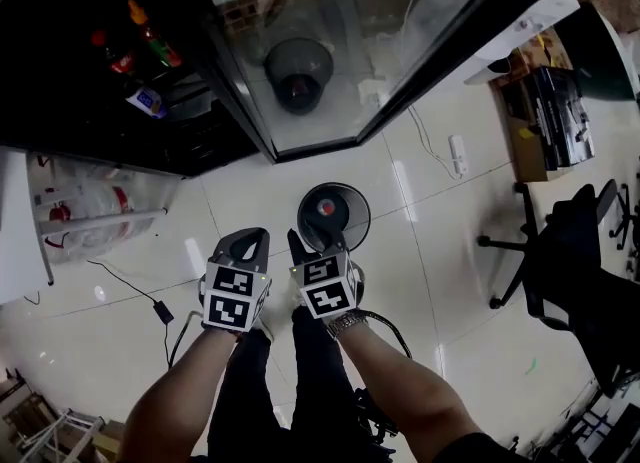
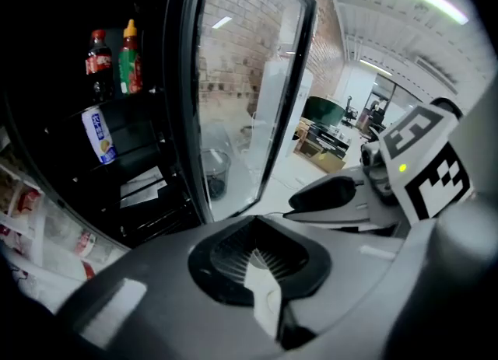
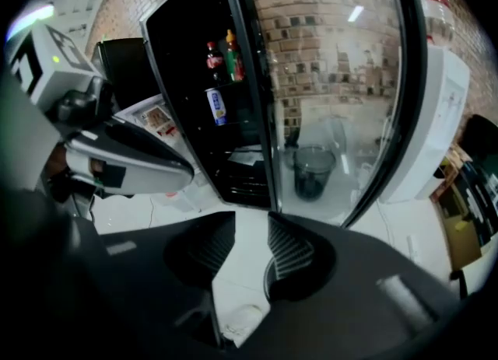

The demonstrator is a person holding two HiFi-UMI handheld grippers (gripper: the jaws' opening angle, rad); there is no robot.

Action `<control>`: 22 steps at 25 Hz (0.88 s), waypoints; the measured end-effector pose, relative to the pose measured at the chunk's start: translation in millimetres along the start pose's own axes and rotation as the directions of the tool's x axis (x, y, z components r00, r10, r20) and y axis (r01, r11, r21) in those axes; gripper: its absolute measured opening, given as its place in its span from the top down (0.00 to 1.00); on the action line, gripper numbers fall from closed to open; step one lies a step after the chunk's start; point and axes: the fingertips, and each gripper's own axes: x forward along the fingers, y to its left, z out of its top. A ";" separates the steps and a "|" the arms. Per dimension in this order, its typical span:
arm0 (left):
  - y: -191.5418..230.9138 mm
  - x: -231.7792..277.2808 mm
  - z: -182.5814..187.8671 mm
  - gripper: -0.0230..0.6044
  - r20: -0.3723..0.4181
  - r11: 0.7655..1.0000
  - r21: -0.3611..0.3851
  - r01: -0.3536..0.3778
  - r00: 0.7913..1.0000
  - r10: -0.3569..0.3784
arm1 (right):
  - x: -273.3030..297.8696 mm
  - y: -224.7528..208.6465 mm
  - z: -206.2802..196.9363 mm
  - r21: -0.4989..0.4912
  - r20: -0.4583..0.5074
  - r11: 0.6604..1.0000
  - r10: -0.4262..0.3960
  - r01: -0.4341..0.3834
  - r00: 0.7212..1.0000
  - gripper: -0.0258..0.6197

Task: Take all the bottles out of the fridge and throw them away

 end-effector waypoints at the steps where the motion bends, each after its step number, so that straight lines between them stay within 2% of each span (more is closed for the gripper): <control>1: 7.6 -6.8 3.7 0.96 0.012 1.000 -0.014 -0.020 1.000 0.020 | -2.0 5.3 13.9 -0.018 0.018 1.000 0.012 -0.012 1.000 0.76; 7: 44.1 -56.7 31.9 0.96 0.096 0.988 -0.090 -0.122 0.987 0.131 | -23.9 35.5 96.9 -0.132 0.124 0.989 0.081 -0.064 0.989 0.76; 12: 80.0 -100.1 43.6 0.96 0.158 0.972 -0.152 -0.180 0.966 0.204 | -29.2 74.9 146.9 -0.236 0.146 0.967 0.128 -0.091 0.981 0.76; 17: 121.2 -137.7 52.2 0.96 0.201 0.959 -0.189 -0.210 0.948 0.247 | -22.6 111.9 193.8 -0.295 0.177 0.951 0.149 -0.092 0.973 0.76; 22: 156.1 -169.7 67.1 0.96 0.238 0.959 -0.182 -0.219 0.936 0.259 | -17.5 133.5 248.7 -0.330 0.222 0.943 0.134 -0.054 0.966 0.74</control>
